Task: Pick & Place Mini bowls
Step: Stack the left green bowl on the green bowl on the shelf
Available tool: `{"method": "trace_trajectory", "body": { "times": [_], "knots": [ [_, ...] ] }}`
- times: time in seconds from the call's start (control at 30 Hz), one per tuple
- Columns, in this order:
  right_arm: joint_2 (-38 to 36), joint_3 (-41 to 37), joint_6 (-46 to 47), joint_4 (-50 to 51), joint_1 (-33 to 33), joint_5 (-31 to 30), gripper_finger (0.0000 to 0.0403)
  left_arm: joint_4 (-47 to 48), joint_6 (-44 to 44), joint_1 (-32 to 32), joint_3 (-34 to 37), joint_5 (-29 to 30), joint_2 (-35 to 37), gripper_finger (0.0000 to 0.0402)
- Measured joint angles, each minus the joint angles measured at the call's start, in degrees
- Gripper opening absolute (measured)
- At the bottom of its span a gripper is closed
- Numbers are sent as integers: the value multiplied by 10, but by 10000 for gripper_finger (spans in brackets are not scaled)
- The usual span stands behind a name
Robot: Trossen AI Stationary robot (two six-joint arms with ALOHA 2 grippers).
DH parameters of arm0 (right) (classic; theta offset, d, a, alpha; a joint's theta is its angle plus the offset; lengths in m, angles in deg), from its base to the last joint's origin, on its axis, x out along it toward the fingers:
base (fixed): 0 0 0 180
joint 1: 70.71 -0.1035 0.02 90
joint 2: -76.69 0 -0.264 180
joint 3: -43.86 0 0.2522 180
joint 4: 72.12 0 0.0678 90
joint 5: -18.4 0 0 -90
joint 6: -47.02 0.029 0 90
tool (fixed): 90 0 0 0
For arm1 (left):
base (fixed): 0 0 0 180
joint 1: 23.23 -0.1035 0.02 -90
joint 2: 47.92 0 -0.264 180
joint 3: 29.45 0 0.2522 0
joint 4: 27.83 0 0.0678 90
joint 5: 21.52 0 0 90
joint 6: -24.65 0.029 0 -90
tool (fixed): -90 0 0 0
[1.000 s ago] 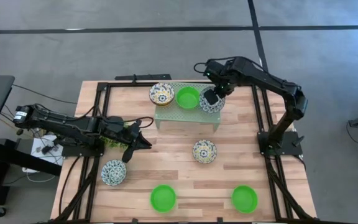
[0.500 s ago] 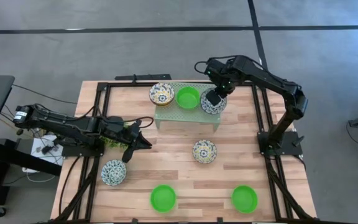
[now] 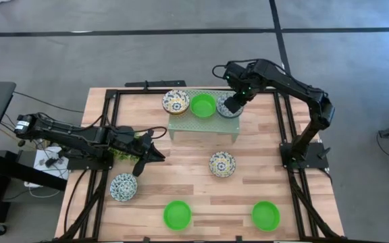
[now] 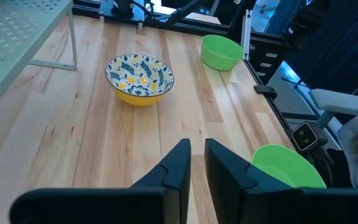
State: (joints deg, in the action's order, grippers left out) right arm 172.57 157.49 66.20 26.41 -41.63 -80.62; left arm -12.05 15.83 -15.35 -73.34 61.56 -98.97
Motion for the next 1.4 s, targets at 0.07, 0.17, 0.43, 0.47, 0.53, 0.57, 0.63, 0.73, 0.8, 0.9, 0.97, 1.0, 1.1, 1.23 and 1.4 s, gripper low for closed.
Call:
{"method": "trace_trajectory", "body": {
  "times": [0.07,0.17,0.43,0.47,0.53,0.57,0.63,0.73,0.8,0.9,0.97,1.0,1.1,1.23,1.4],
  "knots": [
    [0,0,-3,0,0,0,71,0,0,0,0,0,0,49],
    [0,0,-12,0,-1,0,71,0,0,0,0,0,0,49],
    [0,0,-18,1,-22,0,72,-3,0,0,0,0,0,49],
    [0,0,-18,1,-27,0,72,-3,0,0,0,0,0,49],
    [-3,0,-17,3,-38,0,72,-3,0,0,0,0,0,49],
    [-6,0,-17,4,-44,0,72,-3,0,0,0,0,0,49],
    [-12,0,-17,6,-58,0,72,-3,0,0,0,0,0,49],
    [-24,0,-8,17,-80,0,72,-4,0,0,0,0,0,49],
    [-35,0,16,30,-96,0,72,-4,0,0,0,0,0,49],
    [-51,0,60,43,-124,0,72,-5,0,0,0,0,0,49],
    [-58,0,82,47,-146,0,72,-6,0,0,0,0,0,49],
    [-60,0,94,50,-158,2,72,-6,0,0,0,0,0,49],
    [-63,0,126,52,-193,30,72,-6,0,0,0,0,0,49],
    [-63,1,132,52,-247,85,72,-8,0,0,0,0,0,49],
    [-64,1,24,52,-324,91,71,-8,1,0,0,0,0,49]
  ]
}}
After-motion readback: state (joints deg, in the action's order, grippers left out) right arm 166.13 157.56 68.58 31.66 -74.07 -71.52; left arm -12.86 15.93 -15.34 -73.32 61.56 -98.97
